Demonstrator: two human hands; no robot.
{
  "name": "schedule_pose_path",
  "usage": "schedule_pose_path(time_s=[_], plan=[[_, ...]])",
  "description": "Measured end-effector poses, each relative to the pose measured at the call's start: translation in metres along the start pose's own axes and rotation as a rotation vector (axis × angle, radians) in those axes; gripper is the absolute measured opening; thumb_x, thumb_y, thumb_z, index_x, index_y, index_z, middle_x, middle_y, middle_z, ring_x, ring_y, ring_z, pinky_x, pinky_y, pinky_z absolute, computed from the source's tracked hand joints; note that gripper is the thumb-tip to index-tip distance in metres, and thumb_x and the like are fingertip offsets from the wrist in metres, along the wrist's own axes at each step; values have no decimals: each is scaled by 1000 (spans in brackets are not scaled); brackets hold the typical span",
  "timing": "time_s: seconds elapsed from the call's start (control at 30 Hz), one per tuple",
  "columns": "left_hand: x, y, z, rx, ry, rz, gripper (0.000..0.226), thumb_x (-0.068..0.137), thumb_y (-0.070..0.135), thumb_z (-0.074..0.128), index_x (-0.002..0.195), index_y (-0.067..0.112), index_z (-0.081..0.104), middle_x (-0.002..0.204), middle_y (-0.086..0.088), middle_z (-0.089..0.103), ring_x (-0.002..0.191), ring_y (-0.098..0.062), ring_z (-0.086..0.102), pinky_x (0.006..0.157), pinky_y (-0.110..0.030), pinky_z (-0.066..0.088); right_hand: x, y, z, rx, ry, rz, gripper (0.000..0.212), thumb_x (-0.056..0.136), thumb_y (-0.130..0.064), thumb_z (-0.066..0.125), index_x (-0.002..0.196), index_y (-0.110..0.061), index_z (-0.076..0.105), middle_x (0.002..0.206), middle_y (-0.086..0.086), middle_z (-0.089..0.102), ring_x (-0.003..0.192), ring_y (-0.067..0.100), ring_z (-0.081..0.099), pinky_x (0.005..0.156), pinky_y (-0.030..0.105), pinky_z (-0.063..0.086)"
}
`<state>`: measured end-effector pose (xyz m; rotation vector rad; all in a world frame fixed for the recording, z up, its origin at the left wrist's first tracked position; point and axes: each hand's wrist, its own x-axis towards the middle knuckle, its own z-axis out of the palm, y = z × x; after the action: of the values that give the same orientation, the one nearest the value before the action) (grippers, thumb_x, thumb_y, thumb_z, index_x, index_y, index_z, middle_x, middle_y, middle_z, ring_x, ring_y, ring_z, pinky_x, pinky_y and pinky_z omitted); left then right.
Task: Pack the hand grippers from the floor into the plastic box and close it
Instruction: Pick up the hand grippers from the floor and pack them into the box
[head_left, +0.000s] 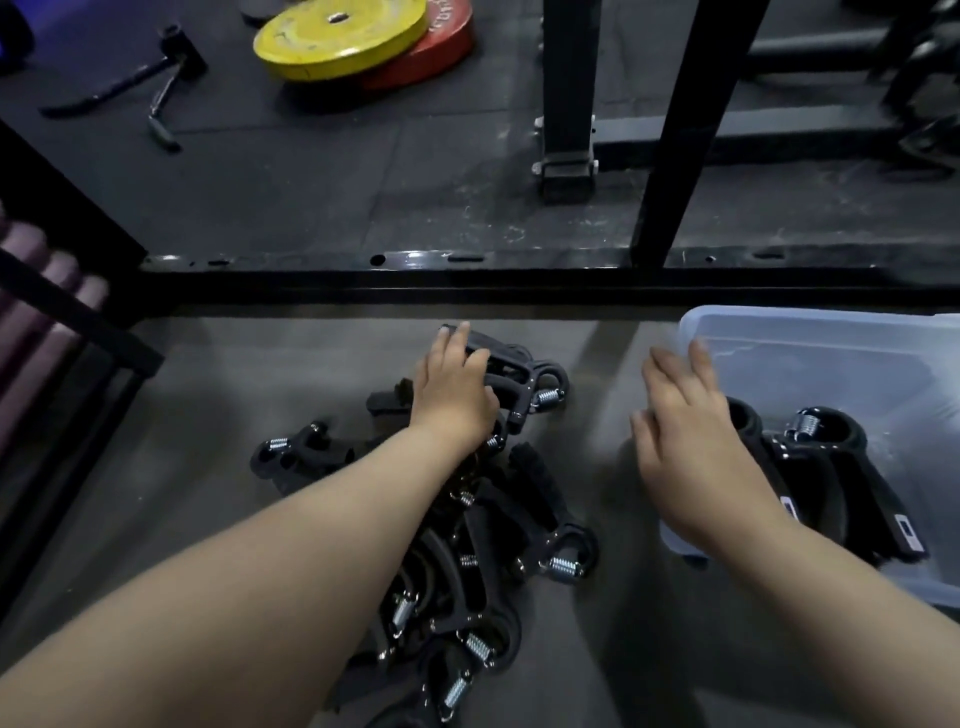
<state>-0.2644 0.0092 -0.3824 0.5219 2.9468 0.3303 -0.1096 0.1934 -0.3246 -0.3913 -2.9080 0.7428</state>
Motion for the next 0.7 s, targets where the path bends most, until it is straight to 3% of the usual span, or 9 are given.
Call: schedule_pose_path(time_s=[0.17,0.37,0.47,0.6,0.7], plan=[[26,2,14,23,-255,-25,67,93,33,50,153,21,23,165,1,6,146,-26,22,116,-46,21,0,1,2,6,3,-4,54,100,-17,42,152,-7,28,160,-2,19,149,10,-14,112,17,-7],[14,4,26,214,-95,10,83,90,45,58,156,24,13,152,-9,22,123,-33,47,100,-42,38,-1,0,1,18,0,1,54,101,-18,42,152,-8,28,161,-3,18,148,8,-15,113,17,-7],[13,5,25,272,-108,-9,83,89,50,57,155,26,14,153,-10,20,129,-33,37,106,-42,32,-1,-2,0,23,-5,7,54,101,-18,41,152,-9,27,161,-3,17,148,8,-16,114,19,-5],[22,8,23,283,-251,-45,88,89,53,55,156,28,3,164,-1,-2,147,-39,4,117,-51,11,-2,-2,-1,10,2,-5,54,101,-18,42,152,-9,27,161,-3,17,148,8,-16,111,15,-9],[26,10,21,221,-237,-51,87,87,48,61,155,31,9,160,-2,10,143,-40,17,116,-54,15,-2,-2,-1,3,-1,-6,54,101,-18,41,152,-9,27,161,-4,16,148,8,-17,109,13,-11]])
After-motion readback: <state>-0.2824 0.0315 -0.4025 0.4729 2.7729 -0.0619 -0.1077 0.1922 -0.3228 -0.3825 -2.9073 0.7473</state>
